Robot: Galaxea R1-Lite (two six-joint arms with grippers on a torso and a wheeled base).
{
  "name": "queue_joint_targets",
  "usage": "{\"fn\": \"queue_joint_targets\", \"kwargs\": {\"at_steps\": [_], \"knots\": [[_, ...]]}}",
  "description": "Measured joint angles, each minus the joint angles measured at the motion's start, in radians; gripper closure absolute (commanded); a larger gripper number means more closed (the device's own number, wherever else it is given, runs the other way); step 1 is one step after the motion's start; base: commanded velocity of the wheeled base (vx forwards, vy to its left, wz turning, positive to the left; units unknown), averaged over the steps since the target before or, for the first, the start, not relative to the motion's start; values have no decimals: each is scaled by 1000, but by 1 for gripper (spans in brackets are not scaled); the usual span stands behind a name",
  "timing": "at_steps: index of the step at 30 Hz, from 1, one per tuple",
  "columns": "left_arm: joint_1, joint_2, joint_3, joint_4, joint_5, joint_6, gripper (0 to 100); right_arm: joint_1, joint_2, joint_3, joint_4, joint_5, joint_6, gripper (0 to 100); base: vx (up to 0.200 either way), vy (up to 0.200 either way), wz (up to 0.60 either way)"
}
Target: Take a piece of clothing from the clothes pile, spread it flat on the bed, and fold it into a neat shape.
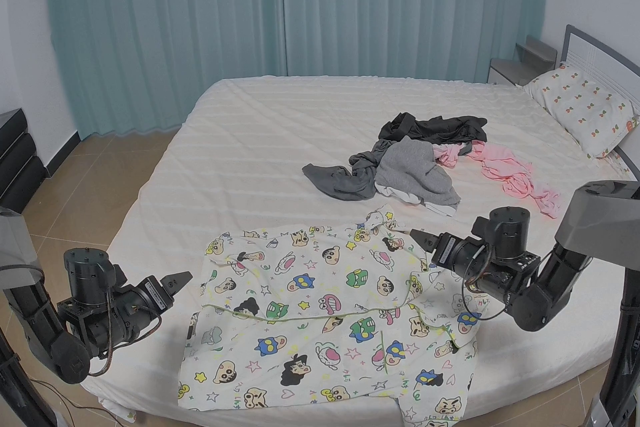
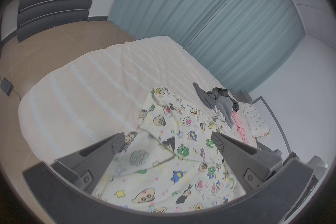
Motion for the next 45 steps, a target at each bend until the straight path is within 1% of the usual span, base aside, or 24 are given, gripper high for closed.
{"fn": "queue_joint_targets", "kwargs": {"at_steps": [7,15,23,28,29,36,40,45], "knots": [[-9,-2,-7,-2,4,2,0,-3,81,-224,149,-7,3,0,29,0,0],[-21,-3,1,-2,14,8,0,-14,230,-463,334,-11,-10,0,0,0,0],[-34,-11,6,-3,31,10,0,-31,348,-619,407,-8,-17,0,0,0,0],[-55,-11,6,-3,75,8,0,-43,399,-734,494,1,-22,0,0,0,0],[-58,-11,6,-3,81,8,0,-45,407,-756,504,4,-23,100,0,0,0],[-72,-10,5,-2,106,5,0,-37,470,-903,614,27,-48,100,0,0,0],[-74,-8,1,-3,111,4,0,-26,489,-935,608,30,-46,100,0,0,0],[-76,-8,-1,-3,112,4,0,-29,486,-953,564,23,-40,100,0,0,0]]}}
